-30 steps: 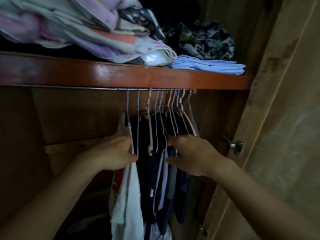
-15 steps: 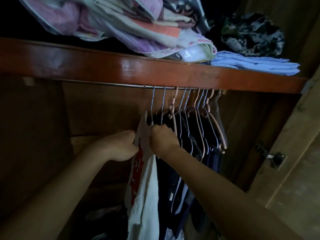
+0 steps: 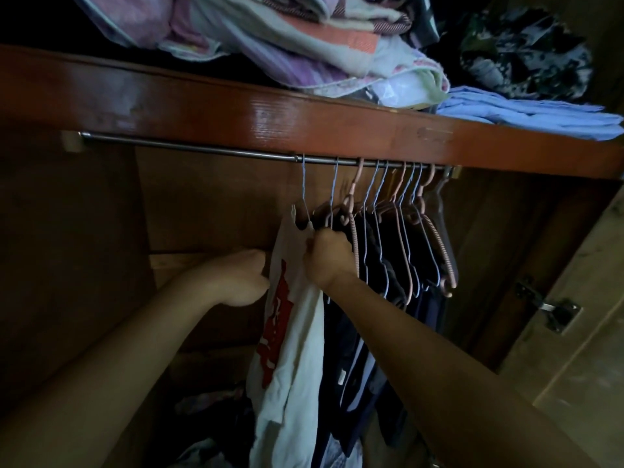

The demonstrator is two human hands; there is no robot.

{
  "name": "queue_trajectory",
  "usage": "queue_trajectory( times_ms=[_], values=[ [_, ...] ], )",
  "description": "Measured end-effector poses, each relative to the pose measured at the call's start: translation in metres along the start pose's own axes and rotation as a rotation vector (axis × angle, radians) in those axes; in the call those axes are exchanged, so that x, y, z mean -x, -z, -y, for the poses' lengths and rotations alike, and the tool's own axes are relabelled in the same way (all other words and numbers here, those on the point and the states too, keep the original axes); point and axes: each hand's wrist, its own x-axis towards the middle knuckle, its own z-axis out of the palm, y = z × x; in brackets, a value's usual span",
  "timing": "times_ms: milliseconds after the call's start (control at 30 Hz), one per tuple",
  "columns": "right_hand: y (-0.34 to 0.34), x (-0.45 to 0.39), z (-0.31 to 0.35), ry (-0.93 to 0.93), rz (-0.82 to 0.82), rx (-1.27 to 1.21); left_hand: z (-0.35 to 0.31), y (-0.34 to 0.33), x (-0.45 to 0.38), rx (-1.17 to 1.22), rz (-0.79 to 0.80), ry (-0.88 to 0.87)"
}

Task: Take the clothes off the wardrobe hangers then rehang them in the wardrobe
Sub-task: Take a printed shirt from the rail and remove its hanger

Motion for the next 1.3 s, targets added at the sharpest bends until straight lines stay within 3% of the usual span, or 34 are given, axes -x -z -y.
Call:
queue_trajectory(
  times_ms=[367,567,800,1067,1300],
  values=[
    [0.022,0.021,-0.01,0.166,-0.097,-0.081,0.014,-0.004,-0.018,0.112,-0.085,-0.063],
    [0.023,0.05,-0.043,0.189,-0.038,0.007,0.033,-0.017,-0.033,0.191,-0.095,-0.097],
    [0.043,0.089,-0.085,0.227,0.016,0.01,0.048,-0.03,-0.048,0.074,-0.049,0.06],
    [0.098,0.145,-0.124,0.291,-0.008,-0.041,0.016,-0.055,-0.044,0.197,-0.22,-0.164],
    [0.152,0.2,-0.153,0.159,-0.115,-0.108,-0.025,-0.071,-0.039,0.241,-0.21,-0.374]
  ],
)
